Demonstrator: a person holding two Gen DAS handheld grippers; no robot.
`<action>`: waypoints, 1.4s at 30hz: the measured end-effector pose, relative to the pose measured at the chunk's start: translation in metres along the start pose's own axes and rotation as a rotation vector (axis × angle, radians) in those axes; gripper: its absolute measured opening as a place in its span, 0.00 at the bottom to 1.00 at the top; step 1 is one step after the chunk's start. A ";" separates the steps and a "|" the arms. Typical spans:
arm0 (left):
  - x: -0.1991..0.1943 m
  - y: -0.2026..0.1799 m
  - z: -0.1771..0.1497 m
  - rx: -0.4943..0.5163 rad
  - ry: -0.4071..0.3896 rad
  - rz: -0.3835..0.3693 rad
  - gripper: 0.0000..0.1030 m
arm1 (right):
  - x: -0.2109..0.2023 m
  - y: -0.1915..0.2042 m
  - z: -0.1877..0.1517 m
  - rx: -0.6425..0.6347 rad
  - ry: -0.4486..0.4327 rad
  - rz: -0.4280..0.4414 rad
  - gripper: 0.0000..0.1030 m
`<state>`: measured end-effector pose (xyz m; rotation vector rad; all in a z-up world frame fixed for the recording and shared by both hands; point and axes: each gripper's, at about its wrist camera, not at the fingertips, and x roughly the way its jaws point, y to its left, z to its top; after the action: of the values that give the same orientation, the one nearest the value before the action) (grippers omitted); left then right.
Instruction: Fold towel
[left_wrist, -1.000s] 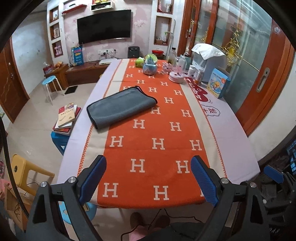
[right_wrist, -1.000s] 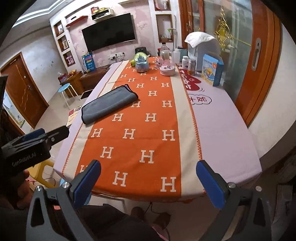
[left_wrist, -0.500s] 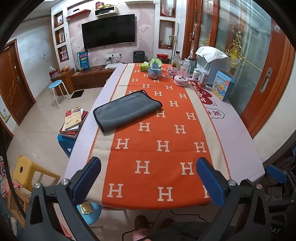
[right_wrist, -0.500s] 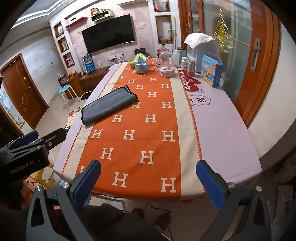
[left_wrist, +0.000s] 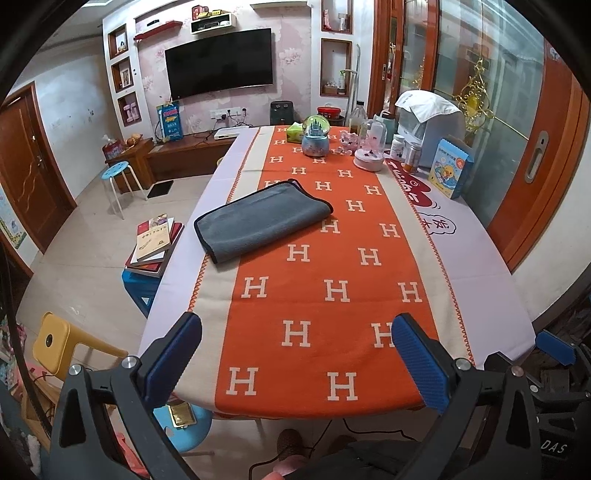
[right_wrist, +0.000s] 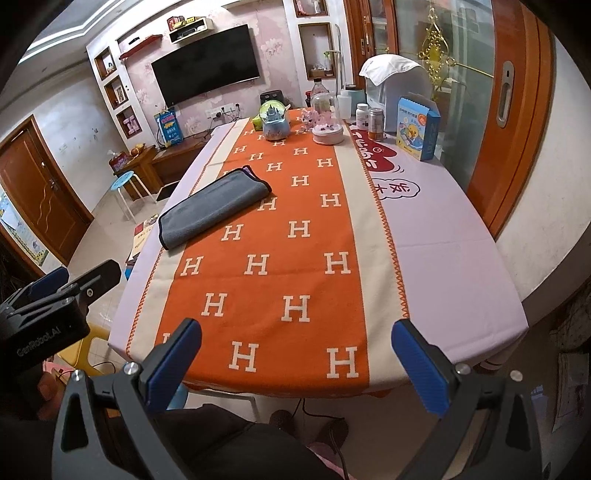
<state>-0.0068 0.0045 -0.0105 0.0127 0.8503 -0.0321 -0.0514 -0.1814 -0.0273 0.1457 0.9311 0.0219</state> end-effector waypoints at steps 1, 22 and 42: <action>0.001 0.001 0.000 0.000 0.002 0.000 0.99 | 0.001 0.001 0.000 0.000 0.003 -0.001 1.00; 0.007 0.003 -0.002 0.010 0.009 -0.006 0.99 | 0.010 0.001 0.002 0.012 0.028 -0.007 1.00; 0.005 0.002 -0.002 0.011 0.013 -0.006 0.99 | 0.009 0.000 0.003 0.012 0.029 -0.005 1.00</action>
<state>-0.0045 0.0064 -0.0158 0.0208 0.8636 -0.0422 -0.0435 -0.1809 -0.0330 0.1547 0.9608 0.0132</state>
